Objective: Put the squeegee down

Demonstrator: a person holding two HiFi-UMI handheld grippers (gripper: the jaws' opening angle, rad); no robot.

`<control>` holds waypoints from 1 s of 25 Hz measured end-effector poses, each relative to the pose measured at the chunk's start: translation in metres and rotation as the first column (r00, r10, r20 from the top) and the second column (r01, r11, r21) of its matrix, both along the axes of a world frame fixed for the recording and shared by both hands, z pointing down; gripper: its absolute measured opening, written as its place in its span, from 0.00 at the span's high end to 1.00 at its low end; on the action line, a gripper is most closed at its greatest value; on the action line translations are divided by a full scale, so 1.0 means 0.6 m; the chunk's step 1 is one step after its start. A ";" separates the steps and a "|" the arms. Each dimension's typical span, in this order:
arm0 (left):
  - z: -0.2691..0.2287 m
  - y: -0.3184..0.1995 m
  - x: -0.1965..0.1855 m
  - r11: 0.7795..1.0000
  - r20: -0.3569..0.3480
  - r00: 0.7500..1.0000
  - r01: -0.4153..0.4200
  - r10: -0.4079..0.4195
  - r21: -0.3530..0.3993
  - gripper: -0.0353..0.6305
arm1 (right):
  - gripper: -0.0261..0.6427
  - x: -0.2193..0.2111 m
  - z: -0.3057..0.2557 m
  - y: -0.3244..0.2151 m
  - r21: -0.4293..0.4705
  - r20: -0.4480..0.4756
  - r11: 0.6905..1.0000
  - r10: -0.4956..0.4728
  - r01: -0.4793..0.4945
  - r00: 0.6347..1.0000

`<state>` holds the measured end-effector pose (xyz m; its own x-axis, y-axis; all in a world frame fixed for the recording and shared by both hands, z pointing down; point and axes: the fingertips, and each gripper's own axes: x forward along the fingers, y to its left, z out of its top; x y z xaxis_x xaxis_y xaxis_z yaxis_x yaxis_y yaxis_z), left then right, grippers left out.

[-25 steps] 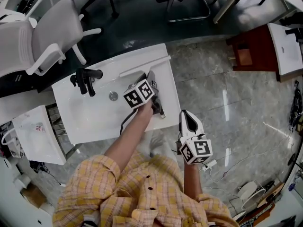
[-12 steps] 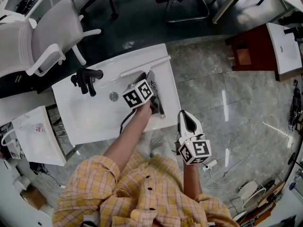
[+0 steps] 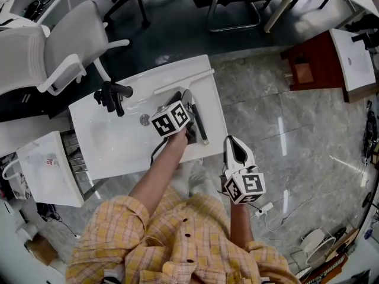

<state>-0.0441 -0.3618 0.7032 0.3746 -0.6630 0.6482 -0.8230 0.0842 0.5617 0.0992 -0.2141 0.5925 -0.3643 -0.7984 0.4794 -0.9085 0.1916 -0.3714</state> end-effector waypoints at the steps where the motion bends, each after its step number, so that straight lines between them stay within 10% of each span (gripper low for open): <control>1: -0.007 0.004 -0.001 1.000 0.000 1.000 -0.004 0.004 0.008 0.75 | 0.96 -0.001 -0.004 0.003 0.004 -0.002 1.000 0.000 0.000 1.000; 25: -0.179 0.153 -0.034 0.961 0.124 0.988 -0.117 0.088 0.250 0.95 | 0.96 -0.022 -0.110 0.089 0.159 -0.048 0.986 -0.039 0.046 0.998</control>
